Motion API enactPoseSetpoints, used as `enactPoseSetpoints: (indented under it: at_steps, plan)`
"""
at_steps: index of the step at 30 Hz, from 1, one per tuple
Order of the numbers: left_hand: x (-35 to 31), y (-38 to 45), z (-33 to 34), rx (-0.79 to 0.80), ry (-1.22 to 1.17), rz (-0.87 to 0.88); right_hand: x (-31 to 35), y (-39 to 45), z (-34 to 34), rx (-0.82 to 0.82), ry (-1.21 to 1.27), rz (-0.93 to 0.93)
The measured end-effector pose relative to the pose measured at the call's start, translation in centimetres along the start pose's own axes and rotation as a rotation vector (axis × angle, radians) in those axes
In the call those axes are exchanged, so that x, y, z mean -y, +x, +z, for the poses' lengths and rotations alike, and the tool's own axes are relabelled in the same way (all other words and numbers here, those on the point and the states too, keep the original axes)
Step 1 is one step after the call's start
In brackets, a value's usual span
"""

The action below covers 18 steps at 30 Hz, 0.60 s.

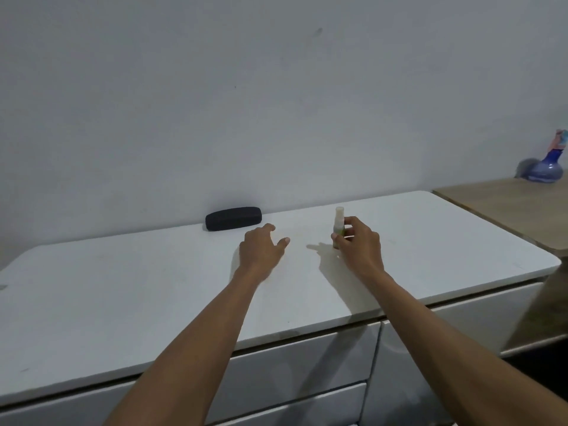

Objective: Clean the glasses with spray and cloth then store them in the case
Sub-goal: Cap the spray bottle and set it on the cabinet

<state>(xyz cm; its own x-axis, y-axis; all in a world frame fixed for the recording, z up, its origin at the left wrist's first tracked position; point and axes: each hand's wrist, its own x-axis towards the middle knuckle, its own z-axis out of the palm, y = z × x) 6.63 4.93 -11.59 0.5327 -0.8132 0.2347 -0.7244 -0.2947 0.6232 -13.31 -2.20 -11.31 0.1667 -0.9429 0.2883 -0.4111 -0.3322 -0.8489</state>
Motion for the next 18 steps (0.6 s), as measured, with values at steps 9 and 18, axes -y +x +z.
enactPoseSetpoints:
  at_steps: [9,18]
  plan:
    - [6.2,2.6,-0.6,0.010,0.430,-0.092,4.2,4.7,8.0,0.074,0.047,-0.054]
    - [6.4,4.0,0.5,0.042,0.496,-0.103,6.0,11.5,15.9,0.086,0.034,-0.065]
